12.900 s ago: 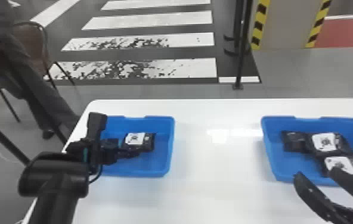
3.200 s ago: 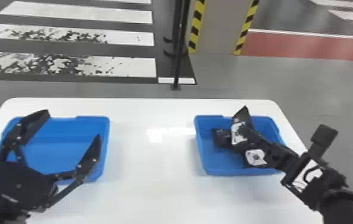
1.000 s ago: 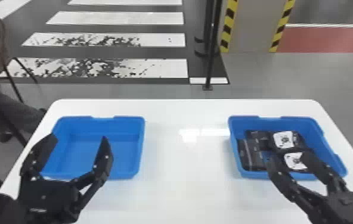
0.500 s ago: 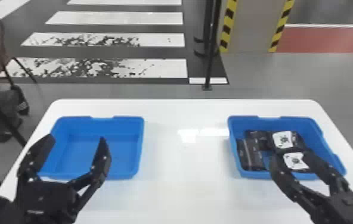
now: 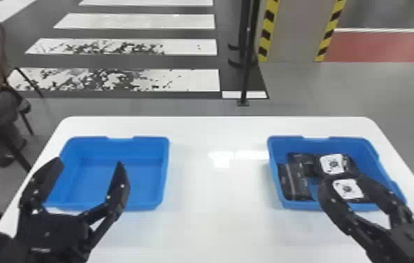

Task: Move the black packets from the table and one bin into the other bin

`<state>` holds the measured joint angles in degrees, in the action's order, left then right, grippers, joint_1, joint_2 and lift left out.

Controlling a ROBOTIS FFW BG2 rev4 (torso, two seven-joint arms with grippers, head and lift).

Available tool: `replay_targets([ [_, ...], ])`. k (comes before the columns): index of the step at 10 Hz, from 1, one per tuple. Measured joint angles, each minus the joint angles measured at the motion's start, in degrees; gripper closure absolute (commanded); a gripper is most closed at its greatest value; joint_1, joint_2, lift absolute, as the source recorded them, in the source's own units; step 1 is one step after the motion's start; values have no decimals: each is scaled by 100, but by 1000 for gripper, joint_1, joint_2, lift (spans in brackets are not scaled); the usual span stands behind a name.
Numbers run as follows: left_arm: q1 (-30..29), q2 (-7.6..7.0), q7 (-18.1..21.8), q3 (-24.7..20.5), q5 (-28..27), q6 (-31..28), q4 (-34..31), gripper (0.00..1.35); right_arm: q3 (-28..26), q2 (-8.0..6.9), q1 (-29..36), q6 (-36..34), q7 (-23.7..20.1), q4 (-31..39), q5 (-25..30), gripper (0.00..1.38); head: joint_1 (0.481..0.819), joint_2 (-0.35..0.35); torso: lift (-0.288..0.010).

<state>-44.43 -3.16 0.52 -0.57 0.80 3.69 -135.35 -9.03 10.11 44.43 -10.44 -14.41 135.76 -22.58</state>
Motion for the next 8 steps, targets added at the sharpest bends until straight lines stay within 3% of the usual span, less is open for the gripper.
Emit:
replay_targets([
  [8, 30, -9, 79, 0, 75, -12, 14, 121, 43, 2, -28, 57, 0, -2, 73, 306, 695, 1, -110],
])
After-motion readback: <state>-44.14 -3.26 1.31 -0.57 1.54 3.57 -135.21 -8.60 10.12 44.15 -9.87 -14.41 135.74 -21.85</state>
